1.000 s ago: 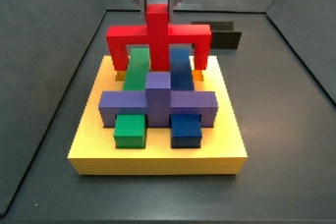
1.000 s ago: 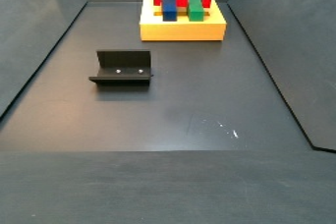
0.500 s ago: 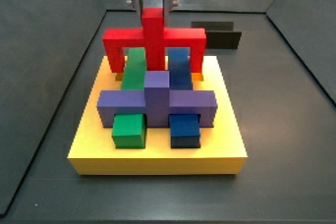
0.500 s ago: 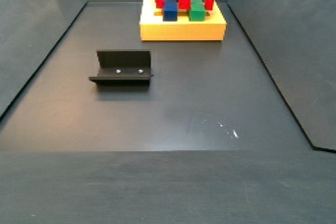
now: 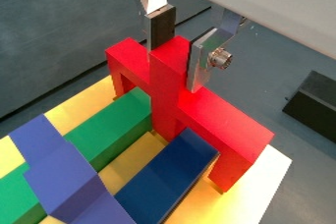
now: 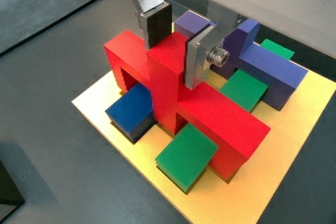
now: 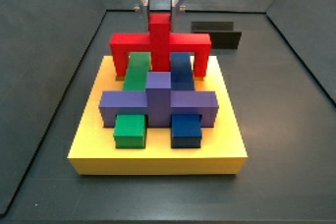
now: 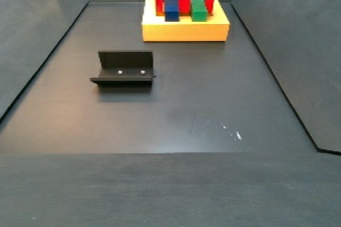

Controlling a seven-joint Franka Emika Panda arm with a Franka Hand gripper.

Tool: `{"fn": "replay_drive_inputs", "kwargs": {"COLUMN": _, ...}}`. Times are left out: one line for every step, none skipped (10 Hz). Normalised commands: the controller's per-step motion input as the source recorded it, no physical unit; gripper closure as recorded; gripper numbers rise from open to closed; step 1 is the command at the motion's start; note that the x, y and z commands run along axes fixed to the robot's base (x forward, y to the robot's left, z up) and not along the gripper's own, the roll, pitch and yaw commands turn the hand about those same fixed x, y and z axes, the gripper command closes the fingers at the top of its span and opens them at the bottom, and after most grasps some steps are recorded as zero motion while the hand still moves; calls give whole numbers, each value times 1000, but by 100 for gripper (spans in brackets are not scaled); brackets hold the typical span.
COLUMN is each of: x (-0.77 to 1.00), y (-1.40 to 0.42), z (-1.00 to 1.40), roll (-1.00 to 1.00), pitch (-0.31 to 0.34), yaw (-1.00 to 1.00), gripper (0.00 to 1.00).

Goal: Pick up the red object. Move up. Move to above the board. Insert the red object.
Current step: Insert the red object.

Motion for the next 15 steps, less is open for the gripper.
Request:
{"fn": "replay_drive_inputs", "kwargs": {"x": 14, "y": 0, "z": -140, "roll": 0, "pitch": -34, "yaw": 106, "gripper": 100}}
{"fn": "replay_drive_inputs", "kwargs": {"x": 0, "y": 0, "z": -106, "roll": 0, "pitch": -59, "yaw": 191, "gripper": 100}}
{"fn": "replay_drive_inputs", "kwargs": {"x": 0, "y": 0, "z": -94, "roll": 0, "pitch": -44, "yaw": 220, "gripper": 100}}
{"fn": "replay_drive_inputs", "kwargs": {"x": 0, "y": -11, "z": -60, "roll": 0, "pitch": -31, "yaw": 111, "gripper": 100}}
{"fn": "replay_drive_inputs", "kwargs": {"x": 0, "y": -6, "z": -77, "roll": 0, "pitch": -26, "yaw": 80, "gripper": 100}}
{"fn": "replay_drive_inputs", "kwargs": {"x": -17, "y": -54, "z": -97, "roll": 0, "pitch": -36, "yaw": 0, "gripper": 100}}
{"fn": "replay_drive_inputs", "kwargs": {"x": -31, "y": -83, "z": -126, "roll": 0, "pitch": -57, "yaw": 0, "gripper": 100}}
{"fn": "replay_drive_inputs", "kwargs": {"x": 0, "y": -109, "z": -189, "roll": 0, "pitch": -51, "yaw": -131, "gripper": 100}}
{"fn": "replay_drive_inputs", "kwargs": {"x": 0, "y": -20, "z": -174, "roll": 0, "pitch": -40, "yaw": -131, "gripper": 100}}
{"fn": "replay_drive_inputs", "kwargs": {"x": -14, "y": 0, "z": -137, "roll": 0, "pitch": -30, "yaw": 0, "gripper": 100}}
{"fn": "replay_drive_inputs", "kwargs": {"x": 0, "y": 0, "z": -211, "roll": 0, "pitch": -24, "yaw": 0, "gripper": 100}}
{"fn": "replay_drive_inputs", "kwargs": {"x": 77, "y": 29, "z": -346, "roll": 0, "pitch": -4, "yaw": 0, "gripper": 100}}
{"fn": "replay_drive_inputs", "kwargs": {"x": 206, "y": 66, "z": -520, "roll": 0, "pitch": -39, "yaw": 0, "gripper": 100}}
{"fn": "replay_drive_inputs", "kwargs": {"x": 174, "y": 17, "z": -591, "roll": 0, "pitch": -90, "yaw": -6, "gripper": 100}}
{"fn": "replay_drive_inputs", "kwargs": {"x": 263, "y": 0, "z": -569, "roll": 0, "pitch": -84, "yaw": -26, "gripper": 100}}
